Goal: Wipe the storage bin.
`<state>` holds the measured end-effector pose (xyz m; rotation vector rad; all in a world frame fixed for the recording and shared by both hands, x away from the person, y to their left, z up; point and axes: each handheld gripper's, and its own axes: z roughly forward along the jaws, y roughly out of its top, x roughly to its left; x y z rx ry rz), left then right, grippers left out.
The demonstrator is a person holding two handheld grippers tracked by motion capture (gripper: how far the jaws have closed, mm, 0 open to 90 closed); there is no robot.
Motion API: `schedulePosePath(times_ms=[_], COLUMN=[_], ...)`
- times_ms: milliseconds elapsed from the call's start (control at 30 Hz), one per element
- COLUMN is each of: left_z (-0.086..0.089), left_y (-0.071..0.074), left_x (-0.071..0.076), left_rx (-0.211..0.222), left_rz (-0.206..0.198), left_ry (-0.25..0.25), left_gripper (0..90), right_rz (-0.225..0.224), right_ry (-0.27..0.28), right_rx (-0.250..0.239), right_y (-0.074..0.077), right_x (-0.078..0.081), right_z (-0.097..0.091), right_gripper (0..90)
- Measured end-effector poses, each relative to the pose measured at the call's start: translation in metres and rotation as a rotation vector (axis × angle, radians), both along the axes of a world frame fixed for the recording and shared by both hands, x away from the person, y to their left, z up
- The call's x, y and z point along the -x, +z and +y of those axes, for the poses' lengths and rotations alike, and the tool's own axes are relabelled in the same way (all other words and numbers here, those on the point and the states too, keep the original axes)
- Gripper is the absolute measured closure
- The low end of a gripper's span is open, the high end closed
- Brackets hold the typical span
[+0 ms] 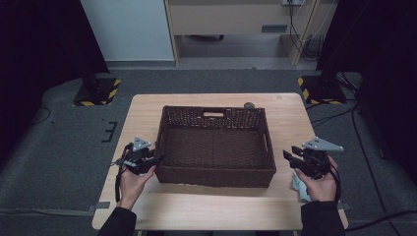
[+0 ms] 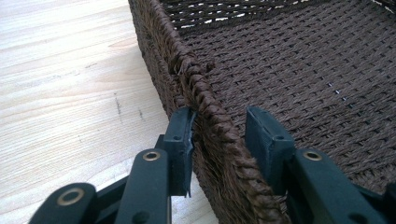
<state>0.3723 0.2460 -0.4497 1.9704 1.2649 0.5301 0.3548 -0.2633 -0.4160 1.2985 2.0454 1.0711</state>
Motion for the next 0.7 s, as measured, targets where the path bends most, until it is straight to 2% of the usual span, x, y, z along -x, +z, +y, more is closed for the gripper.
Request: schedulePosePath(times_ms=[133,300,500,700], left_z=[0.000,0.000,0.000,-0.001], left_y=[0.000,0.000,0.000,-0.001], left_x=[0.000,-0.001,-0.003,-0.006], left_rx=[0.001,0.001,-0.003,-0.005], left_rz=[-0.001,0.000,0.000,-0.006], left_ry=[0.002,0.005,0.016,0.030], left_gripper=[62.5,63.9,66.6,69.0], right_rz=[-0.008,-0.010,0.025,0.063], right_ry=[0.030,0.063,0.077,0.103], right_rx=[-0.015,-0.008,-0.004,-0.060], right_y=[0.006,0.006,-0.004,-0.015], right_x=[-0.010,-0.023,-0.032,-0.035], right_z=[0.012,0.026,0.034,0.034], right_gripper=[60.4,60.7,62.4,64.6])
